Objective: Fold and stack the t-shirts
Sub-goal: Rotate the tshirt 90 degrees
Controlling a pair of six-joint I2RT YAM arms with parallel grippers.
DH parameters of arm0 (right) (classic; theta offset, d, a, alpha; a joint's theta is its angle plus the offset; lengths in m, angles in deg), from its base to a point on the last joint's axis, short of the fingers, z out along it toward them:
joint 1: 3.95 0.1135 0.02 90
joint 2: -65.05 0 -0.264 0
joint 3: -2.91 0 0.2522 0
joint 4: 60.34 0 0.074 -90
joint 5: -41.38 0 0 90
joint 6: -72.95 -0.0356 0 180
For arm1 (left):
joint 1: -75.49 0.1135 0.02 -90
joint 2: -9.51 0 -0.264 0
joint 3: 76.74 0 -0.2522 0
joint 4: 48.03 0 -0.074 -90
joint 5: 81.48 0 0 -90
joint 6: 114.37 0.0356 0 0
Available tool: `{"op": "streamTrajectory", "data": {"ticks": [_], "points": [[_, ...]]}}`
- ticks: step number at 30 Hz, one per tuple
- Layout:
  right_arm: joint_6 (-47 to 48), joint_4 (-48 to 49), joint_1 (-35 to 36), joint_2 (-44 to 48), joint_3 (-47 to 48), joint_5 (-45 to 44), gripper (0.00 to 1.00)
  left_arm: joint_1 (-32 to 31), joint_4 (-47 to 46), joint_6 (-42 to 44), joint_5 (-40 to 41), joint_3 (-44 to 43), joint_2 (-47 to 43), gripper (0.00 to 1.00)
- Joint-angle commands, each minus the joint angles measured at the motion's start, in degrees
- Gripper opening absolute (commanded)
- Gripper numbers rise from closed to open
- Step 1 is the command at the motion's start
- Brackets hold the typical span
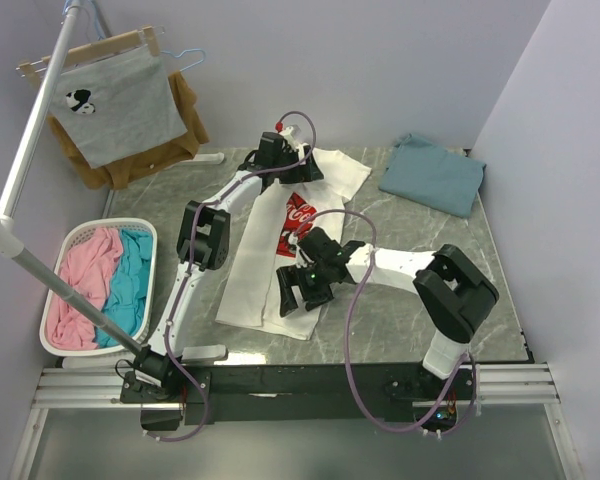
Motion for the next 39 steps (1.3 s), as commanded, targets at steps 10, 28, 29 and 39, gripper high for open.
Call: {"op": "streamTrajectory", "data": {"ticks": [10, 28, 29, 39], "points": [[-9.44, -17.53, 8.51, -4.48, 0.62, -35.59, 0.62, 1.14, -0.37, 1.03, 2.2, 1.78, -1.26, 0.91], [-22.71, -26.07, 12.82, 0.32, -7.11, -50.38, 0.44, 1.85, 0.15, 3.31, 1.41, 4.59, -3.37, 0.91], [-23.33, -26.24, 13.08, 1.74, -7.12, -51.0, 0.49, 1.85, 0.15, 3.23, 1.06, 4.42, -3.63, 0.9], [-22.65, -23.62, 11.86, 17.66, -5.27, -55.4, 0.86, -0.17, -4.85, 2.87, -0.88, 11.78, -19.78, 0.91]]}}
